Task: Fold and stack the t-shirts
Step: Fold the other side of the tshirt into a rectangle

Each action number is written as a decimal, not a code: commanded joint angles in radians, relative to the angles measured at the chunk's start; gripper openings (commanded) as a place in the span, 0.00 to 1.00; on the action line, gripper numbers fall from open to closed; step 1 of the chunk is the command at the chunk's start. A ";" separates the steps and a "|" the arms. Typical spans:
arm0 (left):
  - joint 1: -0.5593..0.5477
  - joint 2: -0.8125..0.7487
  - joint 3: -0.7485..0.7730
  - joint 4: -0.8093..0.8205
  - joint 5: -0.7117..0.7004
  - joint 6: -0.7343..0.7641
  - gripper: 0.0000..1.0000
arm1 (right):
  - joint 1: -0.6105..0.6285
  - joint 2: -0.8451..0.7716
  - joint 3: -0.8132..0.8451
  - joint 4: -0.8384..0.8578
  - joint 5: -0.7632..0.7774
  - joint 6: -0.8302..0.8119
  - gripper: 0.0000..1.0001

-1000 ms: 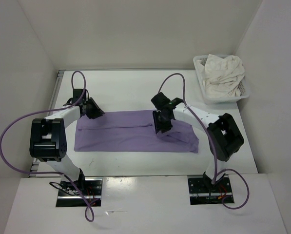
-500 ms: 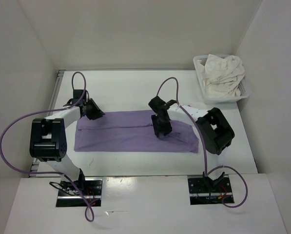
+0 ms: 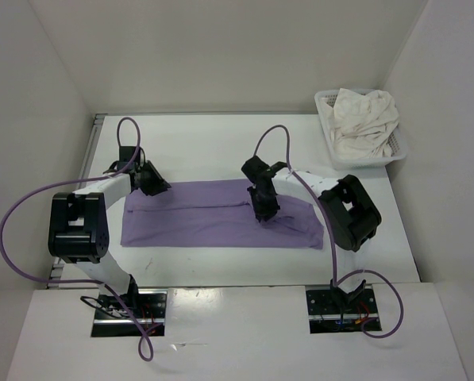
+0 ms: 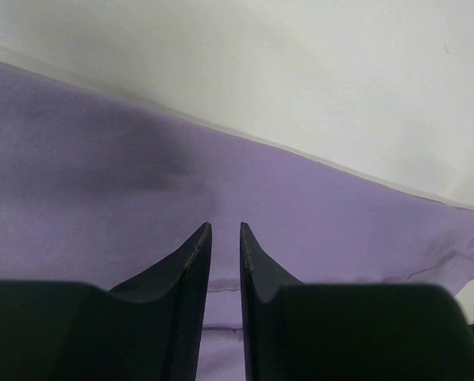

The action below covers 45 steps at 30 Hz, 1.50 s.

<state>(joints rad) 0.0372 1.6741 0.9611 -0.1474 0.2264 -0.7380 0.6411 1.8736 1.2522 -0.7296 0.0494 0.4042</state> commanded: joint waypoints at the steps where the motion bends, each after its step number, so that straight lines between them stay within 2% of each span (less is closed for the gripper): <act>1: 0.006 0.001 0.014 0.025 0.016 0.006 0.27 | 0.000 -0.037 0.042 -0.031 -0.016 -0.013 0.30; 6: 0.006 0.010 0.024 0.025 0.016 0.006 0.27 | 0.000 -0.047 0.042 -0.054 -0.036 -0.013 0.11; 11: 0.006 0.010 0.044 0.025 0.025 0.006 0.27 | 0.000 -0.074 0.091 -0.143 -0.103 -0.033 0.07; 18: 0.006 0.041 0.096 0.006 0.047 0.015 0.27 | 0.000 -0.085 0.102 -0.189 -0.222 -0.018 0.12; 20: 0.006 0.041 0.096 0.015 0.047 0.006 0.27 | 0.000 -0.085 0.072 -0.167 -0.264 0.008 0.19; 22: 0.006 0.041 0.096 0.016 0.047 0.006 0.27 | 0.000 -0.099 0.032 -0.136 -0.342 0.040 0.34; 25: 0.006 0.041 0.096 0.016 0.047 0.006 0.27 | 0.000 -0.128 0.021 -0.099 -0.398 0.054 0.40; 29: 0.006 0.032 0.105 0.016 0.056 0.006 0.27 | -0.036 -0.174 0.030 -0.099 -0.375 0.064 0.40; 31: 0.006 0.023 0.105 0.016 0.056 0.015 0.27 | -0.076 -0.205 0.030 -0.062 -0.375 0.074 0.34; 32: -0.005 0.022 0.105 0.006 0.045 0.015 0.27 | -0.121 -0.214 0.030 -0.044 -0.375 0.088 0.24; 36: -0.039 0.013 0.114 0.006 0.017 0.035 0.27 | -0.213 -0.228 -0.043 0.125 -0.312 0.143 0.07; 38: -0.053 0.028 0.114 0.017 0.017 0.035 0.27 | -0.236 -0.211 -0.043 0.160 -0.203 0.177 0.02; 39: -0.053 0.047 0.101 0.026 0.060 0.020 0.27 | -0.257 -0.197 -0.043 0.176 -0.179 0.177 0.00; 41: -0.053 0.068 0.073 0.060 0.085 -0.010 0.27 | -0.280 -0.151 -0.053 0.234 -0.107 0.203 0.00; 45: -0.053 0.134 0.050 0.080 0.110 -0.032 0.27 | -0.356 -0.048 -0.053 0.305 -0.094 0.240 0.00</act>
<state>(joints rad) -0.0174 1.7538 1.0328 -0.1043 0.2966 -0.7460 0.3347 1.7550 1.2163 -0.5388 -0.1215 0.5911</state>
